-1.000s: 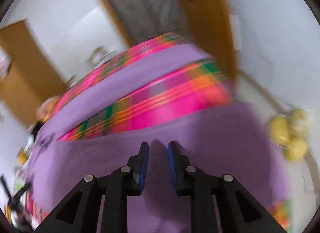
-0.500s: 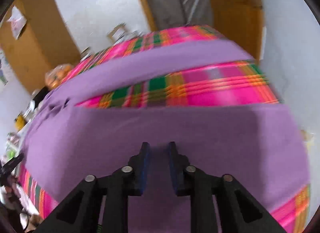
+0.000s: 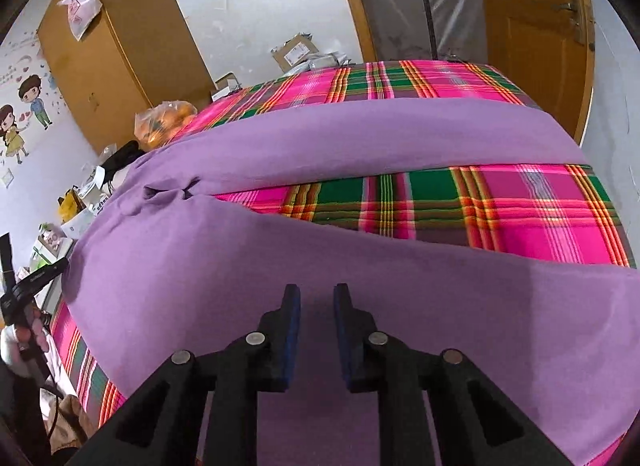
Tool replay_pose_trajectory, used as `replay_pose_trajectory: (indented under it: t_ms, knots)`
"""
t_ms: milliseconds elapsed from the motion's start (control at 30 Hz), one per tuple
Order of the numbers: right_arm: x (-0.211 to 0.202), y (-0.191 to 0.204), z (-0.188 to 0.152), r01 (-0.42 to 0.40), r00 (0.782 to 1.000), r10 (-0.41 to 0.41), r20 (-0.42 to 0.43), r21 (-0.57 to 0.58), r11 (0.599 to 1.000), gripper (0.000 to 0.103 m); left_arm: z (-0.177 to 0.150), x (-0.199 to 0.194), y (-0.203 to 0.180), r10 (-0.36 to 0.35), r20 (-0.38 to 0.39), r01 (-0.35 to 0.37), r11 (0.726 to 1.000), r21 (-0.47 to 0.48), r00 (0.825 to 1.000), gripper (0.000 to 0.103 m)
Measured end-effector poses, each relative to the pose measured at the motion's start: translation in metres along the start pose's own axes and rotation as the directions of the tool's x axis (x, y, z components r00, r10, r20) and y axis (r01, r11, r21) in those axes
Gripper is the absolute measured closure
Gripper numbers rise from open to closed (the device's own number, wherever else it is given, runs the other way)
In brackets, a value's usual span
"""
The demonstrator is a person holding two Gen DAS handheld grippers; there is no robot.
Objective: Fold clothes
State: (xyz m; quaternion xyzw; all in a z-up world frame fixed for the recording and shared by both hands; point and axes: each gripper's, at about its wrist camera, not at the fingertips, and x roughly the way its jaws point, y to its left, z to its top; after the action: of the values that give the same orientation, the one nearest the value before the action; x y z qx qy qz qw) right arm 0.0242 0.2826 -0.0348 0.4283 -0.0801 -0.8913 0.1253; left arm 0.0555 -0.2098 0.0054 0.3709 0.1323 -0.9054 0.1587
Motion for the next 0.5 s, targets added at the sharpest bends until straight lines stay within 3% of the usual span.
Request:
replay_pose_trajectory:
  t_ms: [200,300,500]
  knots:
    - [0.002,-0.014,0.004,0.052,0.999,-0.052,-0.011,0.044,0.998,0.087,-0.002,-0.001,-0.005,0.015,-0.015,-0.015,1.000,0.023,1.000,0.076]
    - [0.003,-0.011,0.010,0.063,0.998,-0.062,-0.011,0.031,0.998,0.086,-0.003,-0.011,-0.025,-0.039,0.003,0.038,0.998,0.053,0.999,0.076]
    - [0.018,0.034,0.027,-0.017,1.000,0.015,-0.025,-0.087,0.996,0.086,-0.012,-0.010,-0.081,-0.154,-0.035,0.158,0.974,0.163,0.987,0.076]
